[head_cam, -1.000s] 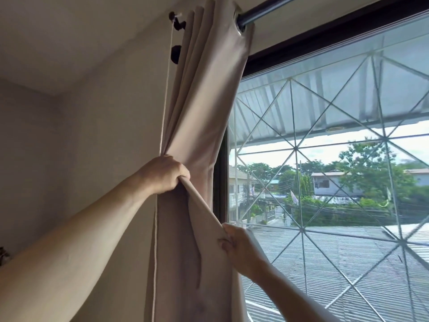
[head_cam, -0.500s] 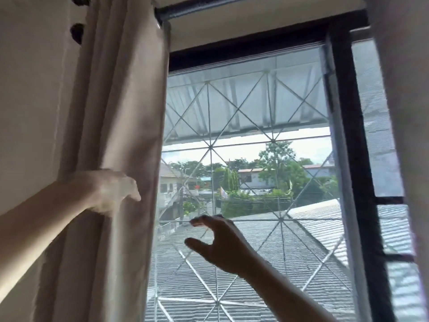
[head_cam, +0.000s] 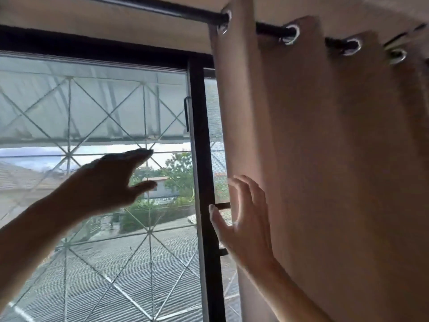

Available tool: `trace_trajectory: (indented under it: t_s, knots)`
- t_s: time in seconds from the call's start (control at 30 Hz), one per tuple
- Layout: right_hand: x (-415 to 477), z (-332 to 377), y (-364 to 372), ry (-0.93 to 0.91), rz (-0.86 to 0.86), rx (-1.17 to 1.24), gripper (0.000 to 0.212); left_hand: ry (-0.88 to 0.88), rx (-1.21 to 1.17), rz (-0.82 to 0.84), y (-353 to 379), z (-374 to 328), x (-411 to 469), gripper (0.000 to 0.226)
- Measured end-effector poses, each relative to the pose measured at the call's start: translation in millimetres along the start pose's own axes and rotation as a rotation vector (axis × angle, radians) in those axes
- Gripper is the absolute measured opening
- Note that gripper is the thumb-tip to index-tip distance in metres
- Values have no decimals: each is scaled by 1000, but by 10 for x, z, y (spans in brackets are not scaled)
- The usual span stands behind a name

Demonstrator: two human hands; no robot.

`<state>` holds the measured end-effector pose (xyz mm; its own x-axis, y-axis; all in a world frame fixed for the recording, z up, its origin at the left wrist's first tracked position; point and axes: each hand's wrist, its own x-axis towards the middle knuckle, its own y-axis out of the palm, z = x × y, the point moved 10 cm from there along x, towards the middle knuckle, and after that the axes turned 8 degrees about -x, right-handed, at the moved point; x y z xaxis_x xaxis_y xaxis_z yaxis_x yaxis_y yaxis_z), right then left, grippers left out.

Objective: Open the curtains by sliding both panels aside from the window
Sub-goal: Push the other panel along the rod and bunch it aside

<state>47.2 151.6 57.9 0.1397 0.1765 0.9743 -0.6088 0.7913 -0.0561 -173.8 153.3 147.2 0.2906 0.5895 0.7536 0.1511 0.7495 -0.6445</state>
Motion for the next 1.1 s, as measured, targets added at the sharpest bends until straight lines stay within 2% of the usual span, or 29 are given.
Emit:
trace_trajectory:
  t_s: [0.17,0.33,0.67,0.87,1.0,1.1]
  knots:
    - [76,-579,-391,106,-49,-115,79,113,-217,-197,107,-946,393,76]
    - [16,-1026,-414,197,34,-124,95,129,-408,-301,423,-1535,757,83]
    - [-275,-1443,-52,283,164,-117,120,-157,-723,-414,967,-1931,1204,118]
    - [-363,-1629,95,309,166,-115,117,-176,-783,-496,1017,-1989,1324,121]
    - [-346,-1773,86,312,189,-140,98,-129,-811,-520,1031,-2034,1343,100]
    - [-325,-1836,44,319,190,-98,83,-90,-870,-536,1094,-2051,1388,95]
